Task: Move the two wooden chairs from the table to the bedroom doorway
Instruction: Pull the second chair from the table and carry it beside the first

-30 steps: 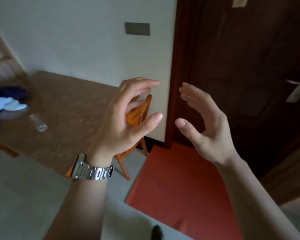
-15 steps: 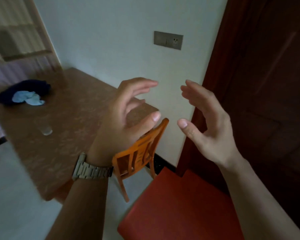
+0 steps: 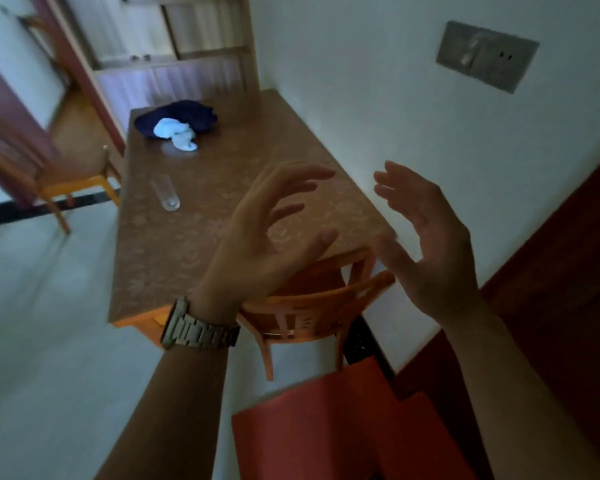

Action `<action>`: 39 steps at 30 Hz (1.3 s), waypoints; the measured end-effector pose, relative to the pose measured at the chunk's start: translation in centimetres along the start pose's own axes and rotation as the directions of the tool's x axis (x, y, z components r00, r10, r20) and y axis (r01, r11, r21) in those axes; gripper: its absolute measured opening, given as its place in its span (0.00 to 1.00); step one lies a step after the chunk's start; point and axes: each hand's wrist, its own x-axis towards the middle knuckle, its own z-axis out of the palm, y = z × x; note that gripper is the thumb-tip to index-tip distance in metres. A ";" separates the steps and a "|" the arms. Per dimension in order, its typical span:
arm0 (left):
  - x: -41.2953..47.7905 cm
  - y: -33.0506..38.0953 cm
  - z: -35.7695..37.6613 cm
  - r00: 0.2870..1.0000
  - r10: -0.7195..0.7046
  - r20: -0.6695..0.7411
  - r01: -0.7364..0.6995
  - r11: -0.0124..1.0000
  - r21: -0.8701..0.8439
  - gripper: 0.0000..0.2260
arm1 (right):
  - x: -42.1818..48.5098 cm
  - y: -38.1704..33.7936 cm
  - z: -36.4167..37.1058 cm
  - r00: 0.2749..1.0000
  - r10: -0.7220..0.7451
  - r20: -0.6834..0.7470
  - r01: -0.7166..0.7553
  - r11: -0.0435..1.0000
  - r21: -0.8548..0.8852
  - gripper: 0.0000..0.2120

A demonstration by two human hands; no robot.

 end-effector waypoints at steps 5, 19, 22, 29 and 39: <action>0.4 -1.0 2.4 0.989 -0.119 -0.087 0.129 0.985 0.117 0.23 | 2.8 4.4 -0.3 0.990 -0.018 0.137 0.007 0.997 0.082 0.33; 4.2 -9.1 2.3 0.975 -0.199 -0.100 0.210 0.971 0.116 0.22 | 7.7 12.0 1.6 0.972 0.012 0.234 -0.048 0.988 0.149 0.34; 3.6 -12.1 2.9 0.944 -0.327 -0.036 0.329 0.937 0.116 0.24 | 6.8 15.0 2.9 0.963 0.061 0.263 -0.091 0.991 0.100 0.32; -0.2 -21.4 6.9 0.547 -0.807 0.224 0.735 0.591 0.332 0.37 | 2.0 23.6 8.3 0.520 0.530 0.670 -0.554 0.806 -0.208 0.40; -2.2 -27.4 11.2 0.141 -0.907 0.396 0.484 0.412 0.772 0.22 | 0.0 27.2 12.3 0.216 0.567 0.795 -0.304 0.813 -0.497 0.30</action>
